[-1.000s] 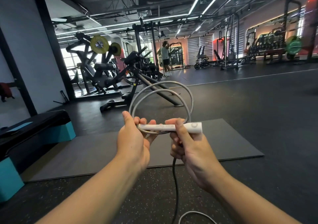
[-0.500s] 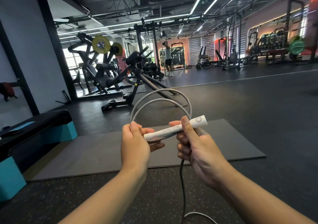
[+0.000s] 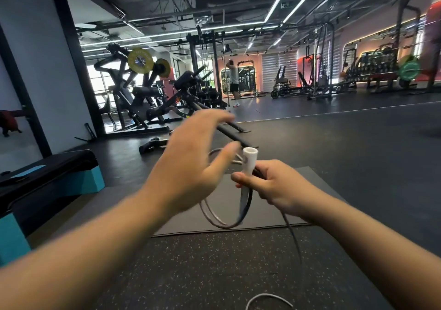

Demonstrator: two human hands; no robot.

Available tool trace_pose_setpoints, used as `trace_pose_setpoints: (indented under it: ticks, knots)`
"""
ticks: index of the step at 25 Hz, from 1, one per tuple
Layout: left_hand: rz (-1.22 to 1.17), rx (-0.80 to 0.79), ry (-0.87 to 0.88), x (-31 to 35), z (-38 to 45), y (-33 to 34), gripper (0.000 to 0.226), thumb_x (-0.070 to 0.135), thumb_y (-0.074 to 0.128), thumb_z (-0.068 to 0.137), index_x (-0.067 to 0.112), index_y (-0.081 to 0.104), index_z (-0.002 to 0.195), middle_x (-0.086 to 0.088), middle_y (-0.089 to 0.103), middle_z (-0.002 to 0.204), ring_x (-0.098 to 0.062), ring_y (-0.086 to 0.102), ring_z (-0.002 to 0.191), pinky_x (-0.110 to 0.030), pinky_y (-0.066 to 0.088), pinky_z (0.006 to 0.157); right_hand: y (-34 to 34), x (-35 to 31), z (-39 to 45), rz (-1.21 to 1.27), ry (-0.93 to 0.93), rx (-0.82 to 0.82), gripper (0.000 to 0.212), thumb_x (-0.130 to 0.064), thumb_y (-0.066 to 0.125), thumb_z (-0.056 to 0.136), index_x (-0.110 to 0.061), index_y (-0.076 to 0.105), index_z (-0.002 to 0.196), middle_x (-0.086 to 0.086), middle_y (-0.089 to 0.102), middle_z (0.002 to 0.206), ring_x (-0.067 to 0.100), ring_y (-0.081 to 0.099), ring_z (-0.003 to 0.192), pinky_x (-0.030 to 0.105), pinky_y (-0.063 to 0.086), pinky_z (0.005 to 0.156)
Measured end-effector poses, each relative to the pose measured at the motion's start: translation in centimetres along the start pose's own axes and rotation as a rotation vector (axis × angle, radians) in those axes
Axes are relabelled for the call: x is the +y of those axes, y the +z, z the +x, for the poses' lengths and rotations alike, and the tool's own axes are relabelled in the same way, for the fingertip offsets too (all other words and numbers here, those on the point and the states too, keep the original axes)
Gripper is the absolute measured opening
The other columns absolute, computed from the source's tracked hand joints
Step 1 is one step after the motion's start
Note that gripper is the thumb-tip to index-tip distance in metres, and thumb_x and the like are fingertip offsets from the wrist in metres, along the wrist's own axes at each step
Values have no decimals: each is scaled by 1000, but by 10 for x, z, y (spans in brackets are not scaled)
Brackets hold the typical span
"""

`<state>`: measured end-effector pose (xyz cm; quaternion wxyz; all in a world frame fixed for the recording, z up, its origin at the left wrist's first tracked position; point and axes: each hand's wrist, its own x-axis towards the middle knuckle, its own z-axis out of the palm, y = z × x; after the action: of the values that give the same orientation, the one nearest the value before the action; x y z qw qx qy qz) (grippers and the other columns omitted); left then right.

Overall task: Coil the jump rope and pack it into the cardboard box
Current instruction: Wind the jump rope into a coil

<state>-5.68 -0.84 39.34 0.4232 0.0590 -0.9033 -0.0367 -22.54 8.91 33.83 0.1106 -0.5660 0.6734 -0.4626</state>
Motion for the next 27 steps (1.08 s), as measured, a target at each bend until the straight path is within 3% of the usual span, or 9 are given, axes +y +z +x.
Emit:
trace_pose_setpoints:
  ticks: [3,4,6,8,11,14,19,23,27]
  knots:
    - [243,-548,123,29,59,-9,41,36,44,101,23,54,139,2,59,142,-15,52,128,-36,39,109,-6,-11,9,-220,-76,-25,58,-59,71,83,-4,67,97,14,73,80,14,68,71,44,55,73]
    - [334,-704,90,36,72,-5,38,35,41,101,20,57,133,-4,62,135,-20,56,121,-39,43,104,-8,-14,11,-238,-97,8,49,-56,75,82,-9,69,93,15,72,81,15,67,72,40,54,75]
    - [461,-915,9,38,81,6,39,34,35,103,14,64,121,-10,68,119,-26,60,107,-36,47,88,-11,-20,10,-230,-94,20,36,-54,80,78,-19,74,84,7,75,80,11,69,75,34,55,74]
    - [486,-994,-46,31,77,15,43,35,32,104,12,67,115,-9,73,106,-26,62,99,-32,42,73,-11,-18,8,-203,-74,-29,43,-60,80,72,-20,79,88,10,79,88,25,73,90,45,59,83]
    - [414,-972,10,11,66,13,39,38,36,106,14,65,98,-1,67,79,-22,64,77,-26,40,58,-18,-14,2,-138,-41,-29,53,-56,82,72,-4,71,76,7,64,64,21,59,63,35,48,66]
    - [244,-954,23,-9,57,7,46,54,37,103,21,59,80,3,56,70,-6,54,58,-18,38,54,-25,-12,-2,-139,-44,-88,57,-52,80,78,2,62,73,6,39,63,17,35,62,34,27,62]
    - [114,-839,-75,-50,50,-35,50,56,38,101,20,68,83,7,53,65,-6,44,53,-17,39,55,-54,10,-17,-145,98,-48,53,-63,70,81,-14,61,61,-1,50,58,15,47,56,29,43,57]
    - [-344,-568,-393,-79,27,-47,54,52,41,102,5,62,84,0,45,64,-14,38,56,-26,40,52,-54,32,-29,195,180,24,45,-51,60,94,-9,54,77,5,37,58,22,40,47,49,62,66]
    - [-862,-179,-663,-68,0,-3,48,50,43,102,6,59,91,3,39,63,-10,31,51,-27,37,50,-5,33,-23,728,211,-11,86,-80,66,70,-7,62,117,-3,32,68,14,22,56,30,32,50]
